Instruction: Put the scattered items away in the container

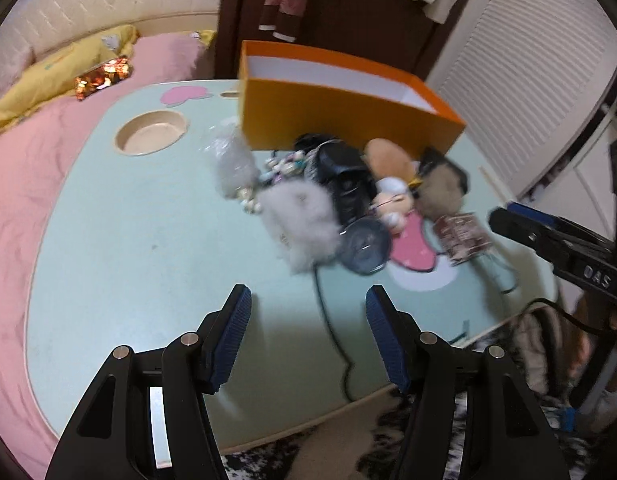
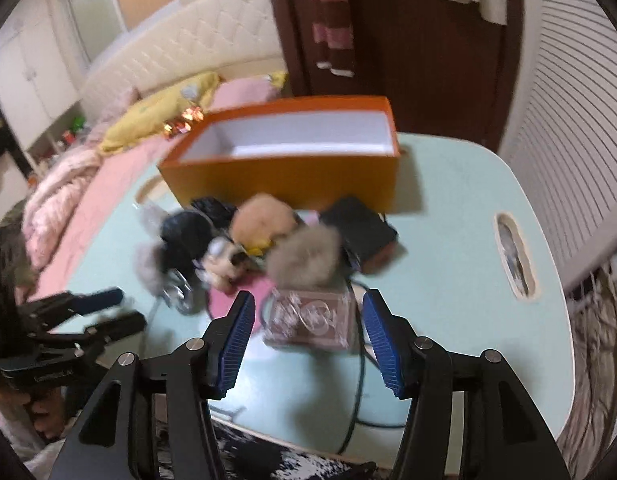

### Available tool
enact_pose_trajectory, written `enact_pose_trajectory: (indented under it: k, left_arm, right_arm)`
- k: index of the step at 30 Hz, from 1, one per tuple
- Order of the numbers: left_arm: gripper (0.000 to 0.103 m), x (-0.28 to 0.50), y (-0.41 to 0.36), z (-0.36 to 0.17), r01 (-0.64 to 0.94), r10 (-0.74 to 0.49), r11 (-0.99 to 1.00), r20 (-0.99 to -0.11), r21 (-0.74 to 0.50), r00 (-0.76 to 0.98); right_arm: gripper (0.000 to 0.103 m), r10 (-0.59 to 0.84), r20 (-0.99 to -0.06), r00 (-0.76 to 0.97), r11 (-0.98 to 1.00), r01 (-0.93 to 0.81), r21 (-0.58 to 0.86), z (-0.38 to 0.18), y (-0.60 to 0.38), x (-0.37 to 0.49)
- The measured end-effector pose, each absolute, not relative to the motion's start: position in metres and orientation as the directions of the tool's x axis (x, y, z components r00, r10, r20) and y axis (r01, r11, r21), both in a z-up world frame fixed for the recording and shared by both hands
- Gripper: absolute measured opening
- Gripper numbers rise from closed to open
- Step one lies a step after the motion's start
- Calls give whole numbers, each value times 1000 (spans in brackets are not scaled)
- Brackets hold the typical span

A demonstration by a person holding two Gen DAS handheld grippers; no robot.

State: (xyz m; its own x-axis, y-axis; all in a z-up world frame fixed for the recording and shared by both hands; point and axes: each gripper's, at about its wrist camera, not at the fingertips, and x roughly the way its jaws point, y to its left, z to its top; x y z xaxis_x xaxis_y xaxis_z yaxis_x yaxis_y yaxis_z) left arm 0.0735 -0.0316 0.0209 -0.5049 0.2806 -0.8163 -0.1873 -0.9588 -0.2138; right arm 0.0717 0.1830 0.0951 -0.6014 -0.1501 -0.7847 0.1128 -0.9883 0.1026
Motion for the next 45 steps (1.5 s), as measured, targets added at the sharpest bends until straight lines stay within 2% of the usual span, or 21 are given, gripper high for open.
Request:
enact_pose_trajectory:
  k: [5, 8, 10, 12, 14, 16, 17, 20, 22, 45]
  left_arm:
    - [62, 76, -32, 15, -136, 230, -973, -778, -186, -584]
    - [79, 76, -25, 10, -130, 169, -985, -766, -112, -620]
    - [83, 77, -18, 6, -126, 114, -991, -768, -44, -631]
    - [87, 77, -12, 4, -131, 86, -991, -769, -3, -634]
    - [92, 77, -10, 3, -144, 97, -990, -769, -6, -632]
    - [96, 76, -9, 1, -143, 94, -990, -765, -3, -637]
    - [103, 76, -10, 0, -136, 89, -991, -764, -2, -639]
    - [103, 78, -12, -2, -126, 84, -992, -759, -3, -646]
    - [103, 79, -11, -3, -124, 82, -992, -754, -1, -652]
    - [103, 84, -9, -4, -131, 87, -991, -739, 2, -668]
  right_arm:
    - [55, -72, -779, -623, -995, 98, 15, 77, 177, 81]
    - [57, -63, -780, -622, -997, 74, 22, 64, 180, 82]
    - [59, -70, -787, -613, -997, 54, 47, 56, 183, 82]
    - [72, -56, -784, -619, -998, 47, 35, 56, 180, 84]
    - [77, -49, -783, -621, -999, 47, 26, 57, 178, 86]
    - [88, -31, -783, -621, -999, 45, 4, 55, 175, 87]
    - [95, -31, -783, -621, -999, 42, 6, 54, 176, 86]
    - [102, -38, -785, -618, -999, 47, 11, 53, 177, 86]
    - [103, -40, -784, -619, -999, 50, 11, 51, 177, 84]
    - [103, -68, -752, -655, -996, 84, 17, 42, 179, 86]
